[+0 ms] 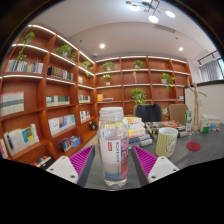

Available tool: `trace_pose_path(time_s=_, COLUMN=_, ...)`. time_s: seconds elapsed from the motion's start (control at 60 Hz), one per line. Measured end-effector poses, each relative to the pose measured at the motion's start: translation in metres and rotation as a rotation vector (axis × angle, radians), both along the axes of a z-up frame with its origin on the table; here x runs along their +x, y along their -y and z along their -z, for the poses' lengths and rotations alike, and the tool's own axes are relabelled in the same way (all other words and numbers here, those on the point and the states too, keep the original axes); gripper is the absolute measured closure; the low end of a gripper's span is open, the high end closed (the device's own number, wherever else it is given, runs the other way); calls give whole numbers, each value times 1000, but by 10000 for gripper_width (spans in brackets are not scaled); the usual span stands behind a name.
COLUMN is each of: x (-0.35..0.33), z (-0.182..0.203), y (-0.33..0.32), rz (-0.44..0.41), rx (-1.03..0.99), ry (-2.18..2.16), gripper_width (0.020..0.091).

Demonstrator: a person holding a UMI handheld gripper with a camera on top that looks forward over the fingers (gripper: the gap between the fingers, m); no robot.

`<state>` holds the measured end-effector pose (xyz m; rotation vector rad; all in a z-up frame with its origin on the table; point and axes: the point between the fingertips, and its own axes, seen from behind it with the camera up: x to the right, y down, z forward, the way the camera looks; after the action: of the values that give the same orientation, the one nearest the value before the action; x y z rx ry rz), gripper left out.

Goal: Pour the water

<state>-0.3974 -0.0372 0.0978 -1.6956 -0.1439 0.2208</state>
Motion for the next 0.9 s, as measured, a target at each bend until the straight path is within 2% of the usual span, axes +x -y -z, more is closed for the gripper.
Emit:
trace_pose_path(time_s=0.067, x=-1, z=-1, y=-3, rz=3, rx=19, ry=34, gripper_width=423)
trace_pose_path(time_s=0.15, x=-2, z=-11, y=-8, rz=11, rx=79, ry=34, gripper_width=585)
trace_pose_path(time_s=0.267, x=1, z=-4, y=-12, rz=10, rx=60, ry=16, gripper_width=634)
trace_pose_path(time_s=0.4, x=-2, z=-2, y=-11, rz=-4, rx=9, ry=33, gripper_width=758)
trace_pose_path(time_s=0.45, x=-1, z=-2, y=-11, rz=-4, rx=4, ry=22, gripper_width=778)
trace_pose_path(time_s=0.6, x=4, z=-2, y=-15, rz=-1, rx=-9, ry=3, gripper_width=779)
trace_pose_path(time_s=0.717, x=19, z=-3, y=-26, rz=39, rx=-51, ry=-55, gripper_width=778)
trace_pose_path(time_s=0.8, x=27, z=-12, y=-36, rz=65, rx=-88, ry=-202, gripper_width=778)
trace_pose_path(time_s=0.9, x=33, z=-28, y=-59, rz=54, rx=-98, ry=-478, gripper_width=779)
